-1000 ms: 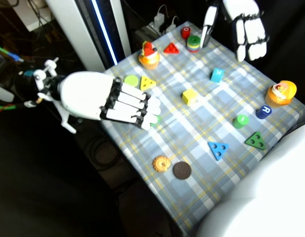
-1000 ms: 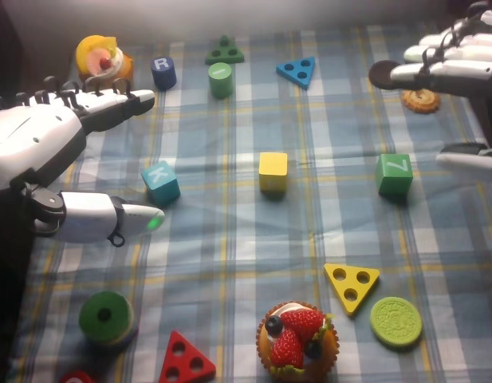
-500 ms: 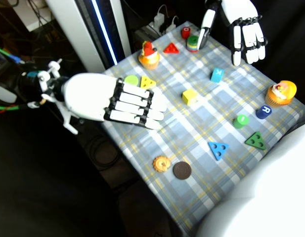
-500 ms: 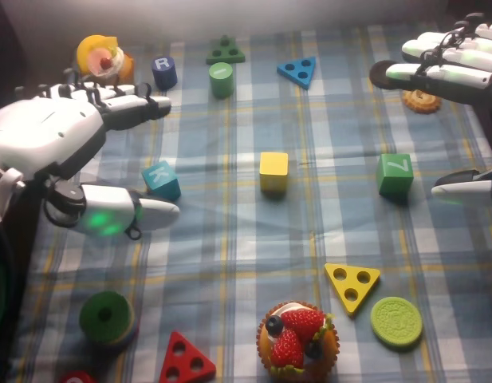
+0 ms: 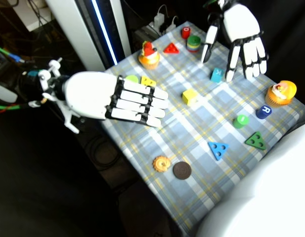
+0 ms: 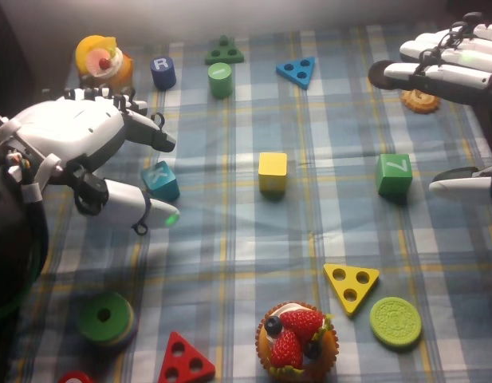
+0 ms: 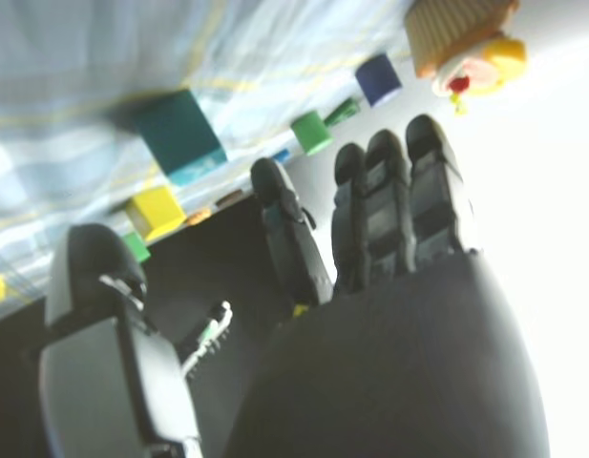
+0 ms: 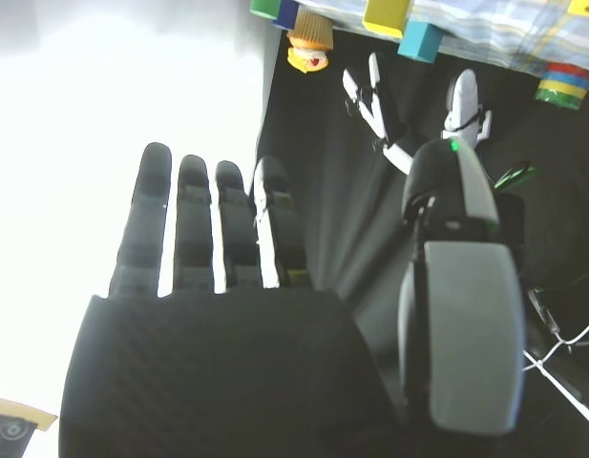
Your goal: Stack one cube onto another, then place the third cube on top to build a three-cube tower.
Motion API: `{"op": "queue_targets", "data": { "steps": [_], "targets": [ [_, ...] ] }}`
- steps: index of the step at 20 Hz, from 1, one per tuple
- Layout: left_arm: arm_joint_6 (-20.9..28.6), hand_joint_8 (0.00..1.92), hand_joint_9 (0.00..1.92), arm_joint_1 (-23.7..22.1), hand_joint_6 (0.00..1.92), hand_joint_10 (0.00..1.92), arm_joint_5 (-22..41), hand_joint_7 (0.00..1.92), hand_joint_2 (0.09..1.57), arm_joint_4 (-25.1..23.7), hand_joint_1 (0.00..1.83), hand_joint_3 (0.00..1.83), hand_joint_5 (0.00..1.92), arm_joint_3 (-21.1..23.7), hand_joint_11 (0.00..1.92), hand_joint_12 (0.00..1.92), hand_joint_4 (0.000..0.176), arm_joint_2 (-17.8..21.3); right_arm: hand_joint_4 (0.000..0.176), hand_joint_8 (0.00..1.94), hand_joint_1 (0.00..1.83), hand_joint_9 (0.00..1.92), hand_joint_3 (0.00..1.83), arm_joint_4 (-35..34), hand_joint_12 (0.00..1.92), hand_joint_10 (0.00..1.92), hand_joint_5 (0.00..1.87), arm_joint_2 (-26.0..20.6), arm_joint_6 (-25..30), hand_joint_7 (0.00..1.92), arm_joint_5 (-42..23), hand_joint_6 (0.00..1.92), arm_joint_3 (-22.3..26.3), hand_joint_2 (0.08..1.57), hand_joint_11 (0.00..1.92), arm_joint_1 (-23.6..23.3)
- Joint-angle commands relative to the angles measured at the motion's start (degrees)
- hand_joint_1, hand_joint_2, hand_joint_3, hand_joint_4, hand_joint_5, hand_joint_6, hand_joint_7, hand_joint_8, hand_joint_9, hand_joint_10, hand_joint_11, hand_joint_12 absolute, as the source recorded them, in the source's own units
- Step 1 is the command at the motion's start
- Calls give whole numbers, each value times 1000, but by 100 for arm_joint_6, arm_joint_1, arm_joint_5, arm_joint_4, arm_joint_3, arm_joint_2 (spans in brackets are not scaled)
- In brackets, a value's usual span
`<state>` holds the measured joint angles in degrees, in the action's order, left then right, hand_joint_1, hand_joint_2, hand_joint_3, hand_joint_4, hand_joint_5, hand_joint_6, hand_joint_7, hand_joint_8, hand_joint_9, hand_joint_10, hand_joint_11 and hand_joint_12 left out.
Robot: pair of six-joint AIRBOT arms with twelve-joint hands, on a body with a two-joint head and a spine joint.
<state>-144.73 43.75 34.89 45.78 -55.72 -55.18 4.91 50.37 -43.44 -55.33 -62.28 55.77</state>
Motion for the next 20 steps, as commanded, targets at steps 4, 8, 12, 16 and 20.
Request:
{"op": "queue_targets", "data": {
  "steps": [4, 8, 12, 16, 20],
  "targets": [
    [-284, 5, 242, -111, 8, 10, 469, 269, 874, 57, 714, 6, 687, -108, 37, 170, 176, -58, 1, 3, 528, 153, 2, -120, 569, 6, 240, 5, 54, 171, -689, 2, -10, 1103, 0, -91],
    [-369, 6, 242, -84, 11, 4, 509, 285, 888, 179, 745, 7, 713, -119, 7, 156, 166, -37, 4, 2, 542, 176, 2, -120, 650, 6, 252, 5, 66, 183, -689, 1, -9, 1121, 0, -80],
    [-370, 5, 252, -153, 15, 4, 419, 295, 906, 187, 736, 9, 753, -225, 16, 162, 176, -149, 3, 1, 565, 178, 2, -121, 652, 1, 258, 6, 84, 182, -689, 1, -10, 1134, 0, -80],
    [-373, 17, 294, -157, 21, 15, 385, 351, 922, 227, 746, 8, 804, -255, 49, 177, 171, -174, 8, 4, 560, 204, 0, -121, 716, 6, 275, 6, 86, 207, -689, 2, -9, 1135, 0, -76],
    [-373, 5, 304, -159, 9, 2, 384, 375, 969, 240, 774, 10, 837, -278, 37, 174, 176, -216, 0, 6, 629, 213, 2, -123, 713, 5, 291, 6, 98, 226, -689, 5, -9, 1143, 0, -63]
  ]
}}
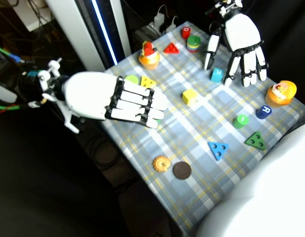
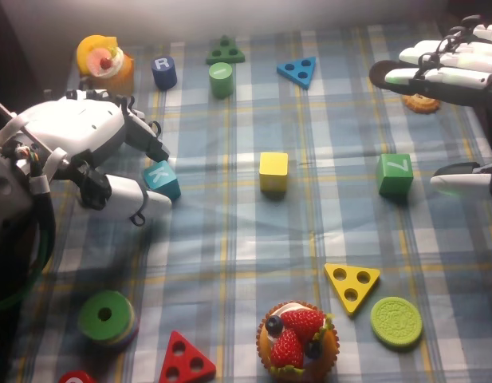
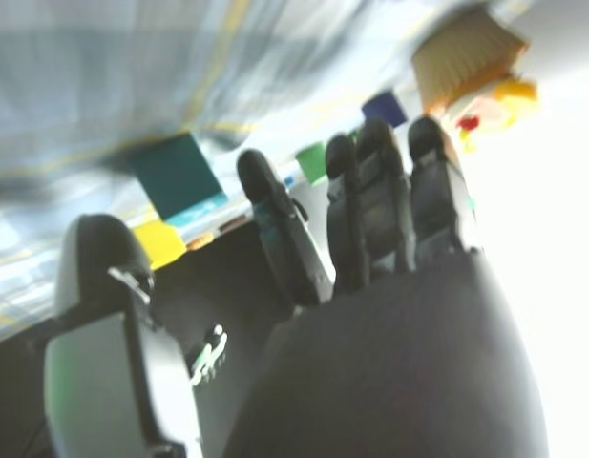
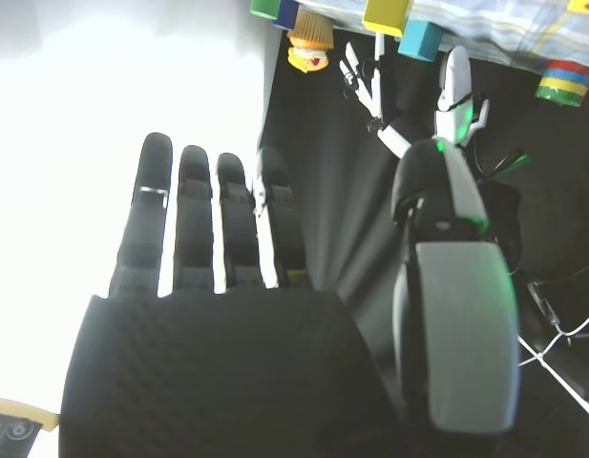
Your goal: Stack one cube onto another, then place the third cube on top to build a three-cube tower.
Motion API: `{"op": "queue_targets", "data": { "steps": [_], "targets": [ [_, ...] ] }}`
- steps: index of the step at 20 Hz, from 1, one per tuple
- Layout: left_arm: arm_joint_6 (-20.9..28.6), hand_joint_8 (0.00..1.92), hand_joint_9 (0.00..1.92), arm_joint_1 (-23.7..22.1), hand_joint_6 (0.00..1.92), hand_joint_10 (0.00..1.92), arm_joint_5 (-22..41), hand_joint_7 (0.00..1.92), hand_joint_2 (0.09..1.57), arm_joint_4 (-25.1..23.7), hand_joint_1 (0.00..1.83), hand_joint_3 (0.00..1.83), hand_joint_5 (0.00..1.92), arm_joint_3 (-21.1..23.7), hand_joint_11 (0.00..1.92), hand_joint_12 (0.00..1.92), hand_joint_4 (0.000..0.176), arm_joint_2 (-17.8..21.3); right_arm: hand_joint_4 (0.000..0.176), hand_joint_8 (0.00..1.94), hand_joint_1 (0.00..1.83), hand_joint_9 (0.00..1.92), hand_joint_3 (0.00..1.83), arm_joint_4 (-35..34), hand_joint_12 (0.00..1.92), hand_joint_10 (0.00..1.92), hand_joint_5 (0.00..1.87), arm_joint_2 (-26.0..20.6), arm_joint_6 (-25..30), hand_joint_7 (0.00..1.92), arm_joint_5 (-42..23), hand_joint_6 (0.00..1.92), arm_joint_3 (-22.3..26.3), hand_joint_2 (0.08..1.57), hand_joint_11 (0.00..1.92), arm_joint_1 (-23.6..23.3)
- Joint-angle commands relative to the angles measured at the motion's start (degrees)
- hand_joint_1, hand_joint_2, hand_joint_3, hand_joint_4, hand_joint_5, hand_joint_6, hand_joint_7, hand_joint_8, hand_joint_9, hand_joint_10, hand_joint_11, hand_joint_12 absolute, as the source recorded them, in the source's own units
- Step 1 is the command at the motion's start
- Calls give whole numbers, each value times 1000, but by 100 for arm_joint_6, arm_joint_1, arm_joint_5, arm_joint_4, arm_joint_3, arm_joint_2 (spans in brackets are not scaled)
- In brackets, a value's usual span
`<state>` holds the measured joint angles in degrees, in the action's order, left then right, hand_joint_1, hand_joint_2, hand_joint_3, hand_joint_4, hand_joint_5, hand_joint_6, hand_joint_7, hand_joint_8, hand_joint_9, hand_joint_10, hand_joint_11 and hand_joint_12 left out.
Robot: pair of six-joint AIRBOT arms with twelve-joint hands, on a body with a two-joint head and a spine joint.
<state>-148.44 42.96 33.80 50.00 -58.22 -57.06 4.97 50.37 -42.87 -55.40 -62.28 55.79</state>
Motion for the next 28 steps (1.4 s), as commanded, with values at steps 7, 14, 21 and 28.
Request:
{"op": "queue_targets", "data": {
  "steps": [7, 14, 21, 28],
  "targets": [
    [-2, 5, 392, -129, 1059, 5, 503, 506, 1133, -124, 989, 0, 923, -121, 27, 152, 176, -185, 0, 6, 670, 231, 4, -145, 727, 6, 301, 5, 73, 250, -683, 3, -9, 1171, 0, -57],
    [241, 4, 474, -179, 1058, 6, 682, 576, 1135, -177, 990, 0, 926, -123, 71, 171, 176, -246, 0, 0, 655, 243, 4, -162, 728, 2, 319, 6, 86, 266, -685, 1, -9, 1197, 0, -32],
    [238, 4, 471, -247, 1107, 3, 126, 563, 1151, -61, 978, 0, 892, -464, 66, 202, 176, -490, 0, 1, 603, 256, 3, -161, 769, 2, 322, 9, 86, 276, -685, 0, -15, 1215, 0, -22],
    [73, 0, 433, -222, 1106, 0, -3, 540, 1147, -52, 975, 1, 892, -421, 36, 224, 176, -436, 0, 1, 637, 254, 0, -163, 740, 3, 329, 19, 86, 280, -686, 3, -23, 1211, 0, -14]
  ]
}}
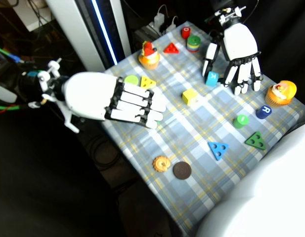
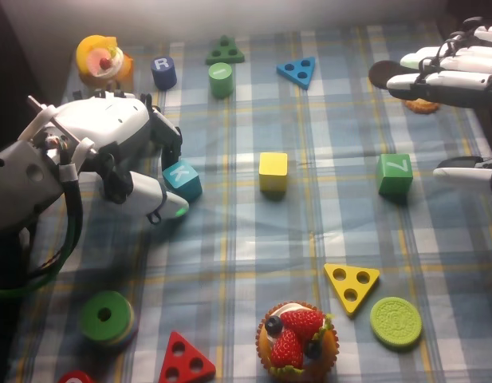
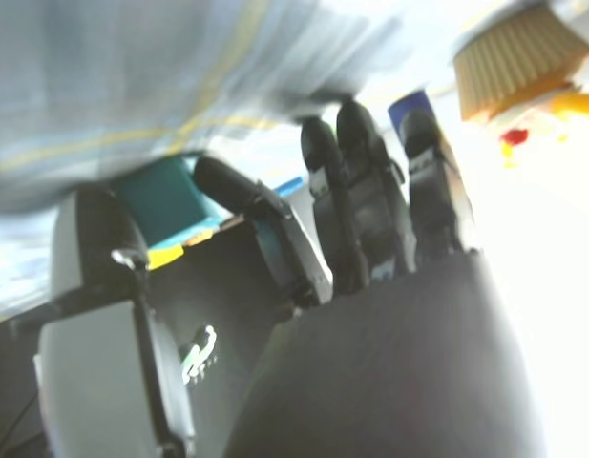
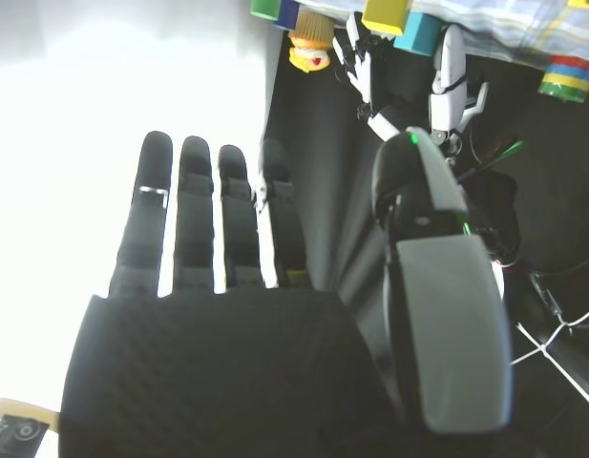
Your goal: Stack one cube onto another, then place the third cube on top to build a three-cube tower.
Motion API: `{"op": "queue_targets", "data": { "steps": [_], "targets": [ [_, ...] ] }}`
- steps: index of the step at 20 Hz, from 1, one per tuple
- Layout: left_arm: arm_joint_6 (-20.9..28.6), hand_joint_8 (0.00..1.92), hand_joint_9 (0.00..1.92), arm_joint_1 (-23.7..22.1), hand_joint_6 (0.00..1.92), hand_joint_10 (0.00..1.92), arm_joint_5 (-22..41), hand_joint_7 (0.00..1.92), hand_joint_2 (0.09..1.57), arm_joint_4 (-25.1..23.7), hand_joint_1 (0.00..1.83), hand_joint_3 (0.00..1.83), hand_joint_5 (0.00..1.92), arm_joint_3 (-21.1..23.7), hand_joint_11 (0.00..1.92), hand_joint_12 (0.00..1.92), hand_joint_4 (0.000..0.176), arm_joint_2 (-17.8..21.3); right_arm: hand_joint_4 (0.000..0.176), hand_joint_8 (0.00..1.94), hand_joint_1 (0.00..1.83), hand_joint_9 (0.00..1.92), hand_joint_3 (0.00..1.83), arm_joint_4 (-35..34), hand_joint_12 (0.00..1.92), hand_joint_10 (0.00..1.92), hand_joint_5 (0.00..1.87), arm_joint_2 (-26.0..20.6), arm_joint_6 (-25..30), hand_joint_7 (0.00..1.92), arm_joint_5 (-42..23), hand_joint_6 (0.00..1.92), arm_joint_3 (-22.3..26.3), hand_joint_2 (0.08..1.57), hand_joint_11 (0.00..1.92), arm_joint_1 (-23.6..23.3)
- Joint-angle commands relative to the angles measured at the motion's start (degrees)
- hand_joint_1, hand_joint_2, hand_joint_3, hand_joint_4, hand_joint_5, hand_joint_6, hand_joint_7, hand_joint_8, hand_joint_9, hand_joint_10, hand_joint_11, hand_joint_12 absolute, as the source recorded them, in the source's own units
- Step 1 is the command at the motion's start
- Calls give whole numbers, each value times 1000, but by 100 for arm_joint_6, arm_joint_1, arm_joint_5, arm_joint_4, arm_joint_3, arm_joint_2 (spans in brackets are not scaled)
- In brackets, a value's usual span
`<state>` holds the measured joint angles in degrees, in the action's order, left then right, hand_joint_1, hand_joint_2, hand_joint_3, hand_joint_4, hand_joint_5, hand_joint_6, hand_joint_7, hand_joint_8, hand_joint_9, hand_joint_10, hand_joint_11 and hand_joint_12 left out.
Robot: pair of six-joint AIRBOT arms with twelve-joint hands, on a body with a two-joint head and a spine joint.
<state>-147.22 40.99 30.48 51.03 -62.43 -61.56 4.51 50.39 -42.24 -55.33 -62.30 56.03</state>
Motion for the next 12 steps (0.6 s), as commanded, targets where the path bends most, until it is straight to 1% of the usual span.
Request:
{"op": "queue_targets", "data": {
  "steps": [1, 2, 3, 4, 5, 6, 7, 8, 10, 12],
  "targets": [
    [-50, 0, 421, -26, 1136, 0, 344, 516, 1155, -173, 966, 2, 872, 15, 38, 241, 176, 14, 0, 1, 624, 262, 0, -117, 769, 4, 324, 20, 23, 281, -692, 0, -23, 1213, 0, -37],
    [-50, 0, 427, -30, 1123, 1, 363, 517, 1151, -208, 970, 0, 881, 41, 34, 268, 176, 15, 0, 0, 622, 262, 0, -117, 773, 3, 322, 23, 23, 279, -692, 0, -25, 1211, 0, -36],
    [-50, 4, 408, -33, 465, 5, 384, 491, 1049, -240, 822, 0, 772, 64, 22, 293, 167, 16, 0, 0, 653, 248, 0, -117, 745, 1, 320, 25, 23, 268, -692, 0, -27, 1208, 0, -36],
    [-50, 2, 404, -37, 169, 2, 405, 486, 998, -289, 802, 0, 803, 90, 17, 325, 158, 17, 0, 0, 667, 243, 0, -117, 732, 0, 317, 31, 23, 264, -692, 0, -29, 1206, 0, -36],
    [-50, 1, 399, -44, 54, 0, 409, 488, 976, -301, 796, 0, 821, 95, 3, 352, 154, 10, 0, 1, 673, 243, 0, -117, 729, 1, 317, 34, 23, 264, -692, 0, -30, 1209, 0, -36],
    [-50, 0, 396, -51, 21, 0, 408, 486, 961, -295, 780, 0, 806, 89, 0, 356, 158, -2, 0, 1, 673, 244, 0, -118, 730, 1, 318, 37, 23, 265, -692, 1, -31, 1207, 0, -36],
    [-50, 1, 386, -53, 11, 0, 412, 467, 976, -280, 739, 4, 799, 82, 0, 352, 158, -12, 0, 1, 675, 243, 0, -118, 730, 1, 317, 41, 23, 265, -692, 0, -30, 1207, 0, -36],
    [-50, 0, 382, -55, 11, 0, 413, 461, 978, -274, 744, 4, 803, 78, 0, 347, 159, -19, 0, 1, 695, 242, 0, -118, 726, 0, 318, 42, 23, 266, -692, 1, -30, 1205, 0, -35],
    [-50, 0, 353, -56, 2, 0, 410, 437, 1004, -263, 695, 12, 784, 71, 0, 345, 164, -33, 0, 2, 709, 248, 0, -120, 735, 2, 319, 43, 23, 272, -692, 1, -29, 1203, 0, -29],
    [-50, 5, 373, -62, 6, 4, 398, 460, 995, -261, 700, 2, 799, 58, 0, 373, 173, -51, 0, 3, 686, 254, 0, -127, 749, 3, 321, 43, 23, 276, -693, 1, -28, 1203, 0, -29]
  ]
}}
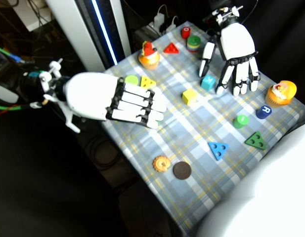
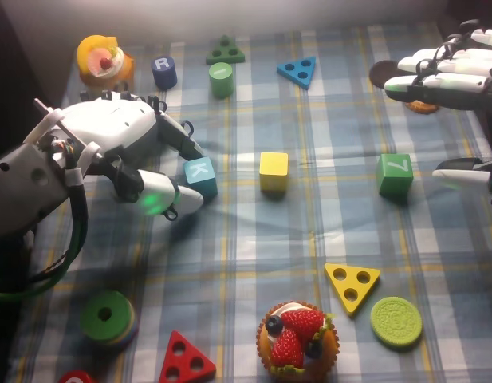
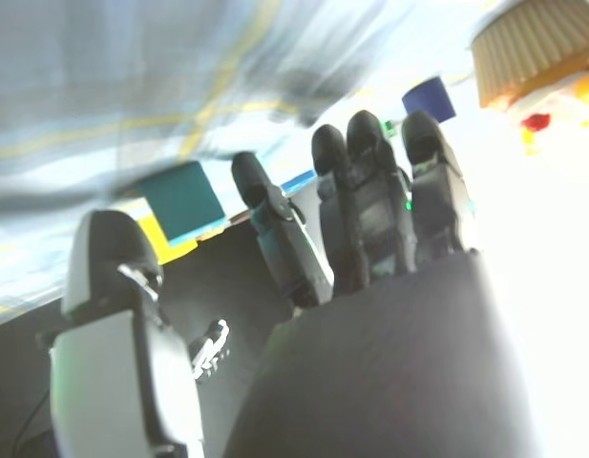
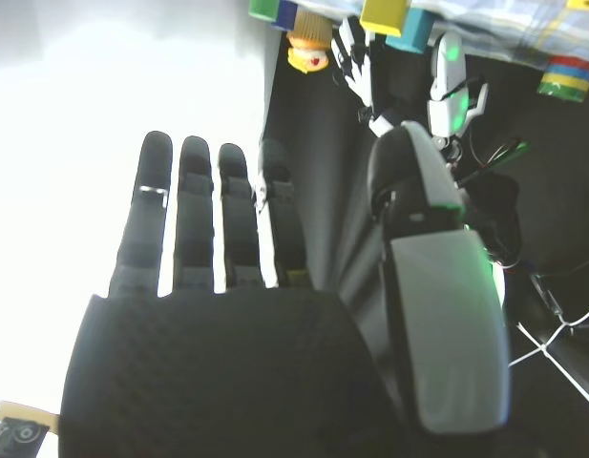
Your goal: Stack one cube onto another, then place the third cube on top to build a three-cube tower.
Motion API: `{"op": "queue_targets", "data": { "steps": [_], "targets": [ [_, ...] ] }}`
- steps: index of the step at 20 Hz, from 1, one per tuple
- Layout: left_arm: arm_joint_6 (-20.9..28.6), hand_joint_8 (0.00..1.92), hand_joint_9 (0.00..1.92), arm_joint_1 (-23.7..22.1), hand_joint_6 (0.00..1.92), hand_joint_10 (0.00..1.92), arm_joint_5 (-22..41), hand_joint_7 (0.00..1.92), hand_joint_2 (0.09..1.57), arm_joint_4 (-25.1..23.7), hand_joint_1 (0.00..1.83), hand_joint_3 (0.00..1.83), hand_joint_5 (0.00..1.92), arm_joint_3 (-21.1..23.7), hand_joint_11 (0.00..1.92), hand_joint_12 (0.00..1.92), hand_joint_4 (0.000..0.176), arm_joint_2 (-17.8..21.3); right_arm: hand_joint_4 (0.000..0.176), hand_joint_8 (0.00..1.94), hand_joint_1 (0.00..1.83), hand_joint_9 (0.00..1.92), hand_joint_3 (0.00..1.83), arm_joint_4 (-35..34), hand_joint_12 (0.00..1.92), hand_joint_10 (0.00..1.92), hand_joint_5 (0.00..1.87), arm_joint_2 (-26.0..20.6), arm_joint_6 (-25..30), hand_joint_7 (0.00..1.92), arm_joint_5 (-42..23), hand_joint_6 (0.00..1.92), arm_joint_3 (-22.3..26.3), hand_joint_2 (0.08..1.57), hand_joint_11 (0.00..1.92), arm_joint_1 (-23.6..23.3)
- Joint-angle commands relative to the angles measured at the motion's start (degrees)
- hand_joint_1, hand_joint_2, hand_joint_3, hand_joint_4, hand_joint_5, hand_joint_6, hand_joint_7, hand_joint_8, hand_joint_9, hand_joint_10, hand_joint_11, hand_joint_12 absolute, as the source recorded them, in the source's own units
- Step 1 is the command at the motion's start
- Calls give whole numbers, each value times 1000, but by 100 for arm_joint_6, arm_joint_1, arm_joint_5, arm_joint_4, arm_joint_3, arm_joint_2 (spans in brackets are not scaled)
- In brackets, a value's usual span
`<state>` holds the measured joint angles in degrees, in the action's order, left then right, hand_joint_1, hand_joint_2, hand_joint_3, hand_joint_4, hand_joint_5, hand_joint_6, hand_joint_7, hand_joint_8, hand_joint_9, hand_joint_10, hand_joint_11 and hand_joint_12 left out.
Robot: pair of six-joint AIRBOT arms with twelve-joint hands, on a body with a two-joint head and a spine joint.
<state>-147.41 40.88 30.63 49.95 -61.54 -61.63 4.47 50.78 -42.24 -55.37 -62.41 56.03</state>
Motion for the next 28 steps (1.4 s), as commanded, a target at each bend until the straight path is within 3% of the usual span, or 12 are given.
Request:
{"op": "queue_targets", "data": {
  "steps": [1, 4, 7, 10, 11, 12, 13, 15, 16, 21, 24, 28],
  "targets": [
    [-30, 2, 370, -60, 4, 2, 376, 460, 998, -154, 699, 1, 801, -40, 0, 350, 171, -60, 0, 2, 690, 258, 0, -126, 770, 3, 322, 4, 23, 279, -688, 1, -17, 1203, 0, -29],
    [-30, 6, 415, -121, 9, 9, 363, 501, 1006, -181, 715, 3, 844, -67, 0, 353, 156, -125, 0, 0, 678, 254, 0, -129, 753, 2, 320, 6, 24, 274, -689, 2, -14, 1199, 0, -27],
    [-30, 10, 438, -203, 1, 8, 365, 541, 996, -233, 729, 0, 836, -81, 0, 299, 174, -182, 0, 0, 712, 249, 0, -129, 753, 0, 322, 11, 26, 269, -689, 1, -14, 1195, 0, -22],
    [-31, 8, 450, -224, 4, 8, 346, 557, 998, -238, 740, 0, 842, -118, 0, 266, 175, -230, 0, 2, 720, 254, 0, -130, 752, 3, 325, 14, 28, 272, -690, 2, -13, 1194, 0, -22],
    [-31, 9, 459, -227, 13, 10, 333, 565, 993, -227, 776, 0, 867, -131, 0, 270, 164, -244, 0, 3, 733, 257, 0, -131, 757, 3, 329, 14, 28, 277, -691, 3, -13, 1192, 0, -21],
    [-30, 11, 469, -230, 747, 9, 326, 592, 1074, -218, 964, 3, 970, -132, 0, 285, 174, -252, 0, 2, 711, 259, 0, -132, 764, 4, 327, 14, 30, 277, -691, 1, -13, 1198, 0, -21],
    [-30, 17, 487, -231, 1000, 11, 328, 619, 1120, -217, 980, 7, 930, -133, 4, 305, 176, -260, 0, 4, 724, 261, 0, -139, 765, 4, 331, 14, 33, 281, -691, 3, -13, 1197, 0, -21],
    [-30, 26, 518, -243, 1086, 14, 332, 655, 1140, -219, 985, 3, 910, -137, 25, 356, 176, -271, 0, 3, 733, 259, 2, -159, 761, 3, 328, 13, 39, 281, -692, 1, -11, 1204, 0, -20],
    [-30, 60, 591, -246, 982, 31, 331, 750, 1115, -222, 1013, 0, 974, -137, 46, 402, 176, -264, 0, 2, 723, 256, 5, -162, 739, 1, 329, 13, 44, 282, -692, 1, -11, 1217, 0, -17],
    [-29, 46, 613, -266, 1104, 25, 367, 731, 1143, -264, 983, 4, 905, -59, 39, 397, 176, -159, 0, 1, 721, 260, 6, -172, 763, 2, 328, 13, 53, 288, -697, 0, -5, 1237, 0, -8],
    [128, 44, 625, -368, 1090, 15, 420, 767, 1137, -576, 989, 3, 915, 134, 44, 470, 176, 41, 0, 0, 701, 271, 1, -183, 793, 2, 327, 12, 56, 289, -700, 0, -5, 1240, 0, -6],
    [366, 24, 598, -661, 975, 6, 442, 750, 1110, -1212, 1014, 0, 982, 313, 21, 422, 176, 187, 0, 0, 689, 250, 1, -185, 740, 1, 324, 13, 57, 281, -700, 1, -8, 1252, 0, -6]
  ]
}}
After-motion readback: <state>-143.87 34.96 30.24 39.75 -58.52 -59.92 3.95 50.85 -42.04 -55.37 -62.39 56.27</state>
